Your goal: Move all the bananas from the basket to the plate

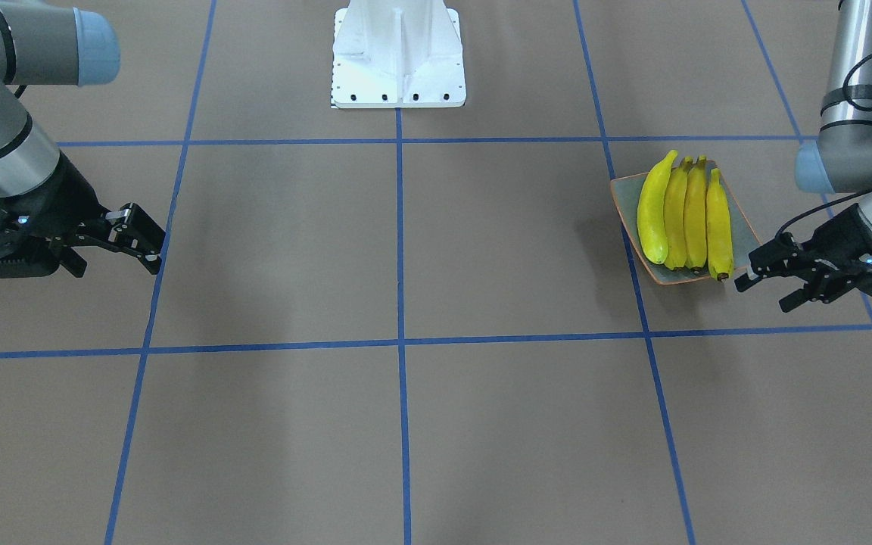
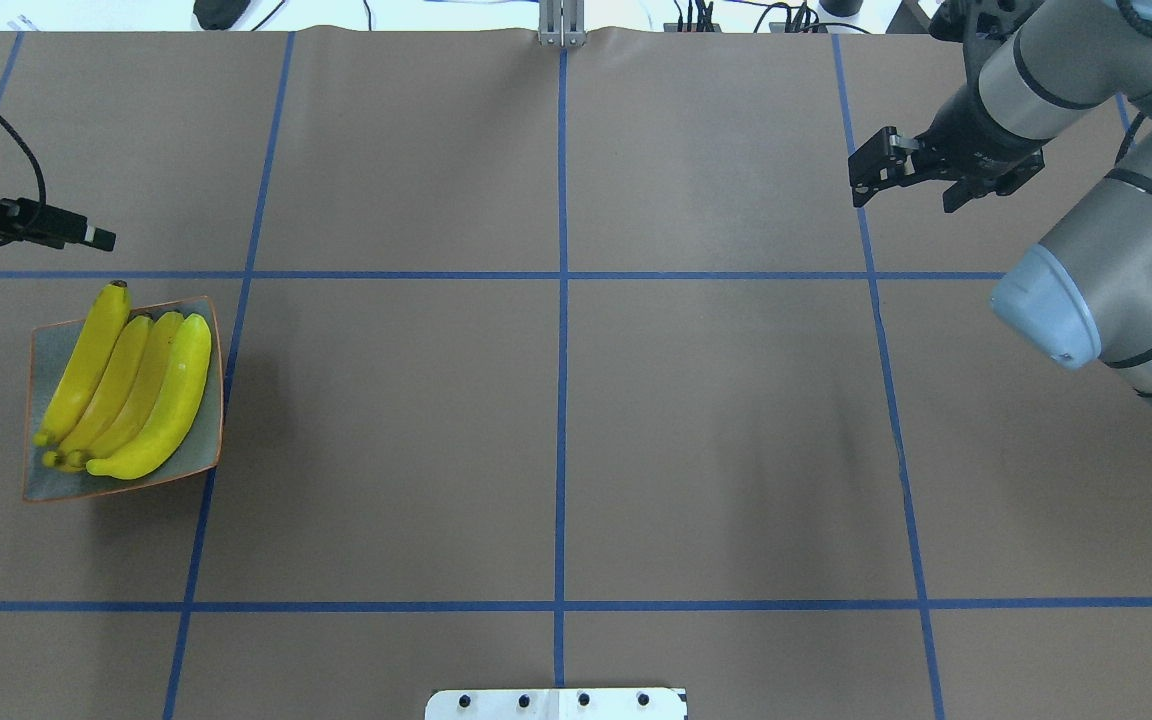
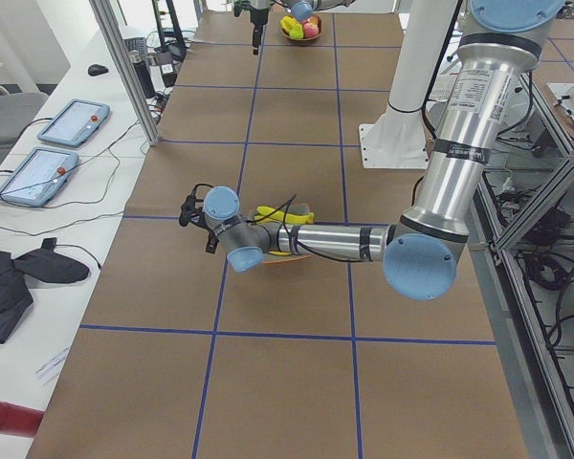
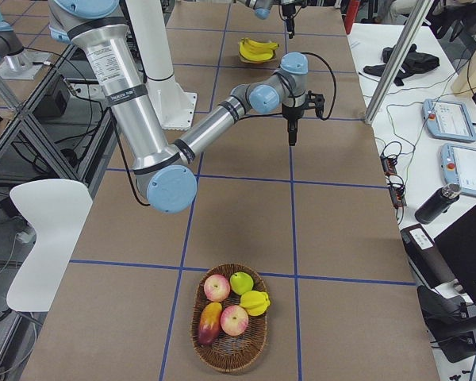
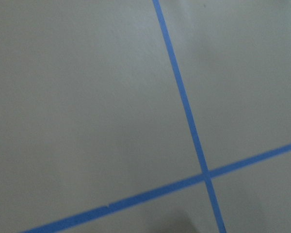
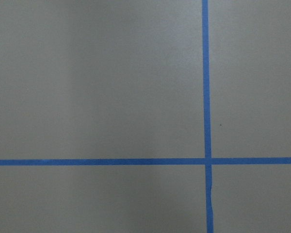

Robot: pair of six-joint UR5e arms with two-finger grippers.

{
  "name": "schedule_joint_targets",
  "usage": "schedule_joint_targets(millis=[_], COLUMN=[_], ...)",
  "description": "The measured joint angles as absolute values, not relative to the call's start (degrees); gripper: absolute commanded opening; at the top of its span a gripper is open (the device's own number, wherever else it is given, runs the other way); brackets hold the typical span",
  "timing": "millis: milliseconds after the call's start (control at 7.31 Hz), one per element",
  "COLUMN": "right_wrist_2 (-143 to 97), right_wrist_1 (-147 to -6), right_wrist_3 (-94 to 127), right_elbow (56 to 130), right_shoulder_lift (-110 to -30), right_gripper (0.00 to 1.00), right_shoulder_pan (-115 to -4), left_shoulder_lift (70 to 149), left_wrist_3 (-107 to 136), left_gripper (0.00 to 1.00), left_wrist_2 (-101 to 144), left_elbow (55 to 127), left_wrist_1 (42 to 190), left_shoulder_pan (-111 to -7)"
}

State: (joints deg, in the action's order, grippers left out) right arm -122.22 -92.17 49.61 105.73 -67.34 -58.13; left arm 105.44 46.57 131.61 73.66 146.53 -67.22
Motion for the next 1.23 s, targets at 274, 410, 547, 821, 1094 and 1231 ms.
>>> schedule_joint_targets(millis=[274,410,547,821,1094,1231], right_wrist_2=[-120.0,-119.3,-119.3,-123.7,-132.2,-134.9], right_wrist_1=[-92.1,-92.1,-92.4,-92.6,-92.7,-92.6], right_wrist_3=[48.0,43.5,36.9,24.2,13.3,10.1], right_elbow=[104.9,104.2,103.0,97.4,90.4,88.6], right_shoulder_lift=[-70.9,-72.4,-73.7,-74.8,-75.5,-76.9], right_gripper=[0.99,1.0,1.0,1.0,0.99,0.99], right_shoulder_pan=[-59.6,-61.5,-64.4,-72.5,-81.0,-84.0], left_shoulder_lift=[107.5,108.5,109.3,110.5,110.3,109.4], left_wrist_3=[39.5,31.2,21.6,3.2,-4.9,-5.8], left_gripper=[1.0,1.0,1.0,1.0,1.0,1.0], left_wrist_2=[126.9,125.3,124.2,123.5,123.6,123.0], left_elbow=[73.9,74.0,74.0,74.0,74.1,74.3], left_wrist_1=[135.9,129.0,121.9,108.3,102.3,101.8], left_shoulder_pan=[-70.9,-73.7,-76.9,-82.5,-85.8,-86.5])
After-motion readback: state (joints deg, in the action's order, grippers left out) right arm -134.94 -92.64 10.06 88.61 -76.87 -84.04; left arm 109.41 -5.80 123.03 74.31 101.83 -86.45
